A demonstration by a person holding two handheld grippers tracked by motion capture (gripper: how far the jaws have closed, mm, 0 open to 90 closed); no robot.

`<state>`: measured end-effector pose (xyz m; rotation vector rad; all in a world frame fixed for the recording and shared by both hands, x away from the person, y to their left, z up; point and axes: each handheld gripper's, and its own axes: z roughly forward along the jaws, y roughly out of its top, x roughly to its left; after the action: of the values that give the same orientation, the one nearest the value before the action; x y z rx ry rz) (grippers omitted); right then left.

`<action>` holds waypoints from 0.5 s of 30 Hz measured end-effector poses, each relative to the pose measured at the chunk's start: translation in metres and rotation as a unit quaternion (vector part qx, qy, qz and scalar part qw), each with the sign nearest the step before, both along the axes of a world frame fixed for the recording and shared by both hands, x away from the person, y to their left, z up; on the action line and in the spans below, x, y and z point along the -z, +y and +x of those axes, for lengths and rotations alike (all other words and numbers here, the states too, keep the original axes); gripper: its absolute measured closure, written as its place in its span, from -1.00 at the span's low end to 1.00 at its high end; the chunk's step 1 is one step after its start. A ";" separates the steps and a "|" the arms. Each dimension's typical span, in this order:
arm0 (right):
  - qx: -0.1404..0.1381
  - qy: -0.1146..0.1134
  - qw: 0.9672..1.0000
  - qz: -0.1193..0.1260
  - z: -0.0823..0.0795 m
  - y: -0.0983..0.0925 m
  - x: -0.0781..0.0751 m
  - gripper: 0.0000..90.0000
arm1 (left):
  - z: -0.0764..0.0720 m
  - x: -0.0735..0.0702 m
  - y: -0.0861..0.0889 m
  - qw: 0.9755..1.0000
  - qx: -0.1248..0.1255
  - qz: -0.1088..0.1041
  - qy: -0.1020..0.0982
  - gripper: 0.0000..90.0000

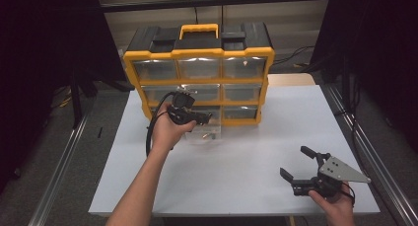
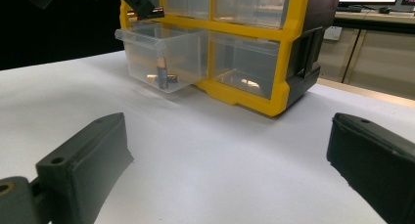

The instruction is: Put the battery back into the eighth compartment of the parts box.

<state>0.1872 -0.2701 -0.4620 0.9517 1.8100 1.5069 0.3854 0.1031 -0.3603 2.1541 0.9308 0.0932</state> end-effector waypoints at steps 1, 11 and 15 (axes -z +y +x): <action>-0.002 -0.001 1.000 0.000 0.000 0.000 0.000 -0.97 | 0.001 0.000 0.000 1.000 -0.002 -0.001 0.000 0.72; 0.003 -0.001 1.000 -0.002 0.000 -0.002 0.000 -0.97 | 0.010 0.005 0.004 1.000 -0.015 0.011 -0.016 0.72; 0.002 -0.004 1.000 -0.001 -0.001 -0.003 0.000 -0.97 | 0.013 0.008 0.005 0.999 -0.028 0.006 -0.015 0.72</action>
<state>0.1865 -0.2728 -0.4622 0.9464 1.8032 1.5032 0.3985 0.1083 -0.3686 2.1322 0.9767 0.1581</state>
